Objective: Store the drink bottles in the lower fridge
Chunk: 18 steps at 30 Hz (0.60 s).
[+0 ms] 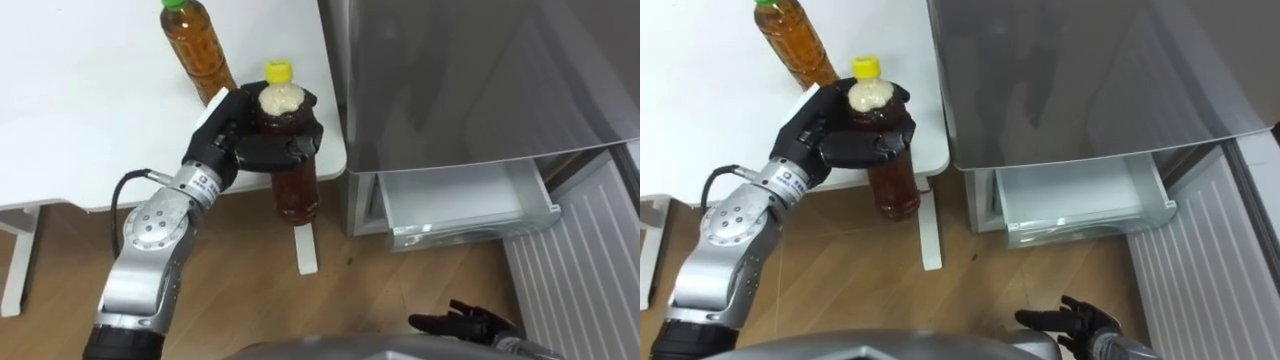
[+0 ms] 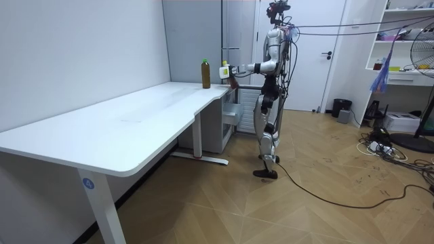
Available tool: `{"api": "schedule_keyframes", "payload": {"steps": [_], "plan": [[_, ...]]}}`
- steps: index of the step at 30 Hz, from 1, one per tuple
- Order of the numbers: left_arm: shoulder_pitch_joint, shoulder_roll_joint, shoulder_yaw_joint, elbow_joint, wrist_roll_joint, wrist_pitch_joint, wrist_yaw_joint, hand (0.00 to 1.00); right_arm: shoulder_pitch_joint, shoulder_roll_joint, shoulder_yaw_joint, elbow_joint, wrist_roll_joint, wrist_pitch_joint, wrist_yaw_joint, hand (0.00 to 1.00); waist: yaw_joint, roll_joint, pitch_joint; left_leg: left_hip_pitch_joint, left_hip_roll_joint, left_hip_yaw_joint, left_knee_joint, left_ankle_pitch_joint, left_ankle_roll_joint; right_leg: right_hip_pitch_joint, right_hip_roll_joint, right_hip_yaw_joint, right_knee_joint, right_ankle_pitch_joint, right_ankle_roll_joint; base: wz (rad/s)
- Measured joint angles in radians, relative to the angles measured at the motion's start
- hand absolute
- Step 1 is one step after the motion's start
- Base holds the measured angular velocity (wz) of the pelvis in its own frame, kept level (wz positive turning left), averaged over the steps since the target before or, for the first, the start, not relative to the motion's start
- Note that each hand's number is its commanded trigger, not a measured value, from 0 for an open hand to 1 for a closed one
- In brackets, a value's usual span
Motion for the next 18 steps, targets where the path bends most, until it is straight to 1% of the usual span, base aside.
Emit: {"api": "schedule_keyframes", "payload": {"steps": [4, 6, 10, 12, 13, 15, 18], "plan": [[0.000, 0.002, -0.001, 0.000, 0.000, 0.000, -0.001, 1.00, -0.006, 0.001, 0.003, -0.001, 0.000, 0.000, 0.000, 0.00, 0.002, -0.005, 0.0032, 0.000, 0.000, 0.000, 0.001, 0.000, 0.000, 0.000, 0.000, -0.001, 0.000, 0.000, 0.000, 0.00], [0.000, 0.003, -0.001, 0.000, 0.000, 0.000, 0.001, 1.00, -0.012, 0.001, 0.024, -0.001, 0.000, -0.002, -0.005, 0.00, 0.003, -0.010, 0.0045, 0.000, 0.000, 0.002, 0.002, 0.000, 0.000, 0.000, 0.000, -0.001, 0.000, 0.000, 0.000, 0.00], [0.000, 0.007, -0.002, 0.000, -0.001, 0.000, 0.004, 1.00, -0.011, 0.002, 0.056, -0.019, 0.000, -0.008, -0.007, 0.00, 0.009, -0.019, 0.0004, 0.000, 0.001, 0.004, 0.003, 0.000, 0.000, 0.000, 0.000, -0.002, 0.000, 0.000, 0.000, 0.00], [0.000, 0.006, -0.001, 0.000, -0.001, 0.000, 0.004, 1.00, 0.001, 0.002, 0.079, -0.054, -0.003, -0.008, -0.008, 0.00, 0.013, -0.024, -0.0018, -0.001, 0.002, 0.007, 0.007, 0.000, 0.000, 0.000, 0.000, 0.000, 0.002, 0.000, 0.000, 0.00], [0.000, 0.006, -0.001, 0.000, -0.001, 0.000, 0.005, 1.00, 0.006, 0.002, 0.080, -0.067, -0.009, -0.007, -0.008, 0.00, 0.015, -0.024, -0.0019, -0.001, 0.002, 0.007, 0.007, 0.000, 0.000, 0.000, 0.000, 0.000, 0.002, 0.000, 0.000, 0.00], [0.000, -0.004, -0.002, 0.000, -0.004, -0.001, 0.024, 1.00, 0.018, 0.005, 0.096, -0.116, -0.030, -0.003, -0.002, 0.00, 0.017, -0.023, -0.0021, -0.001, 0.001, 0.008, 0.007, 0.000, 0.000, 0.001, 0.000, -0.001, 0.002, 0.000, 0.000, 0.00], [0.000, -0.009, -0.013, 0.000, -0.043, -0.003, 0.041, 1.00, 0.031, 0.008, 0.126, -0.175, -0.047, 0.001, 0.016, 0.00, 0.026, -0.021, -0.0038, 0.001, 0.002, 0.008, 0.006, 0.000, 0.000, 0.003, 0.000, -0.002, 0.003, 0.001, -0.001, 0.00]]}}
